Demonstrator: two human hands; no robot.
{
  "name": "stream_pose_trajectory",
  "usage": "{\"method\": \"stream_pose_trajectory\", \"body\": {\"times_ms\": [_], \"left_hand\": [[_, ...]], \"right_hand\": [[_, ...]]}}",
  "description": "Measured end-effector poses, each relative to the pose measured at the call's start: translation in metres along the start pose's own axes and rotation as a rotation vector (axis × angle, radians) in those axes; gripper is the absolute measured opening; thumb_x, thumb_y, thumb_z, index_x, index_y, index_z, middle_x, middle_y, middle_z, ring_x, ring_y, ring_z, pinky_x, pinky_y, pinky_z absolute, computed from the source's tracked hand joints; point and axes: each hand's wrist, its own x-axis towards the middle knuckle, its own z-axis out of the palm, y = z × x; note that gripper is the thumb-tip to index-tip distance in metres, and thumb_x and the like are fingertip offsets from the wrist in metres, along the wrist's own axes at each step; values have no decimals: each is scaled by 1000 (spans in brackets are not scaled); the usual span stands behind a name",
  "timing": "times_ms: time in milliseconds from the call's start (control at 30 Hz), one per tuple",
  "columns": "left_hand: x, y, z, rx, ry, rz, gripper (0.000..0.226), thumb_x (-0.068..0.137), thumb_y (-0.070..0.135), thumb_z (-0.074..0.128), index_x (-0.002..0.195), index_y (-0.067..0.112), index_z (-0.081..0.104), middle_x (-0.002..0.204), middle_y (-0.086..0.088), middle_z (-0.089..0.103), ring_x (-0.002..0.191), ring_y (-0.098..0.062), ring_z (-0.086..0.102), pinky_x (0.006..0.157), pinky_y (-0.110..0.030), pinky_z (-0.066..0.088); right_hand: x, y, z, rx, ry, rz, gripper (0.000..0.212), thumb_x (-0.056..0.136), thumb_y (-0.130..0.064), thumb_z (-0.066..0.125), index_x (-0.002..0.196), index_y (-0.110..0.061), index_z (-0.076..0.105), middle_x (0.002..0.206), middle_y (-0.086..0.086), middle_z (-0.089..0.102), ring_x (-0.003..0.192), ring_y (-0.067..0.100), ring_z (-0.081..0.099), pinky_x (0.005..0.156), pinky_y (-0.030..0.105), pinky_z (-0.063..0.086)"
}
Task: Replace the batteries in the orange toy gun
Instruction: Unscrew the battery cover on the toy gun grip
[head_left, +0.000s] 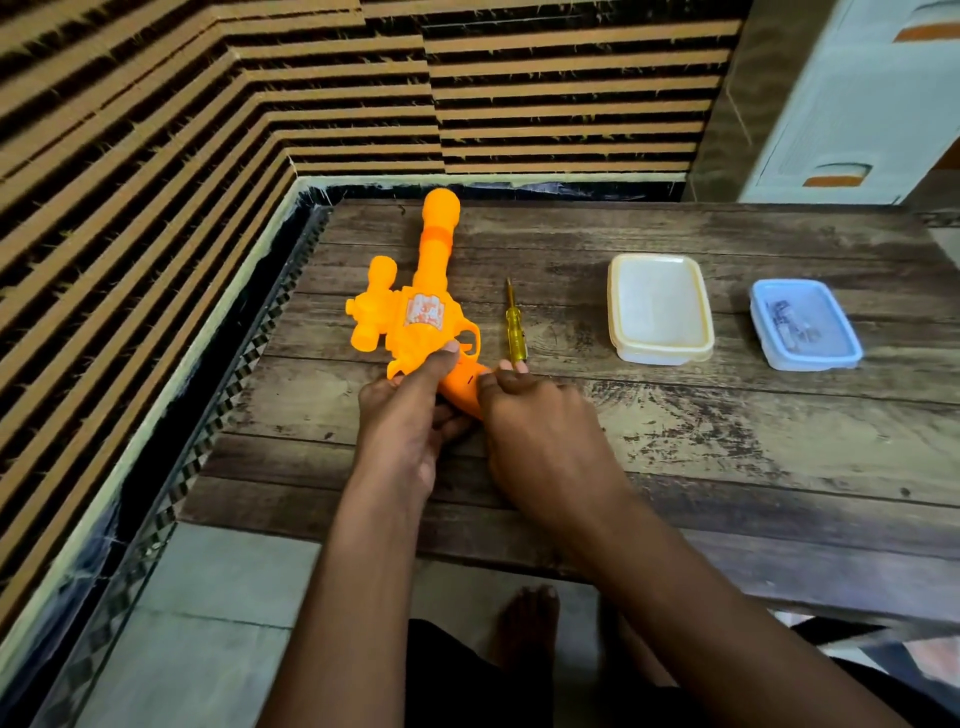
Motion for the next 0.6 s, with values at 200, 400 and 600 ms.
{"method": "stream_pose_trajectory", "body": {"times_ms": [200, 400, 600], "left_hand": [[1, 1, 0, 7, 15, 11, 6, 90, 12, 76, 91, 14, 69, 67, 0, 72, 51, -10, 67, 46, -25, 55], [0, 1, 1, 7, 5, 33, 15, 92, 10, 74, 106, 10, 70, 66, 3, 70, 48, -6, 64, 44, -20, 50], [3, -1, 1, 45, 12, 24, 15, 90, 11, 76, 79, 14, 67, 58, 4, 67, 46, -8, 61, 44, -21, 51]], "right_hand": [[2, -6, -2, 9, -15, 82, 42, 109, -11, 33, 149, 0, 44, 154, 23, 50, 141, 41, 53, 101, 50, 53], [3, -6, 11, -51, 44, 24, 56, 85, -23, 30, 87, 2, 80, 86, 22, 79, 73, 36, 79, 45, 40, 58], [0, -10, 20, -12, 27, 36, 48, 85, -17, 35, 83, 3, 79, 83, 23, 79, 71, 36, 79, 45, 40, 58]]}}
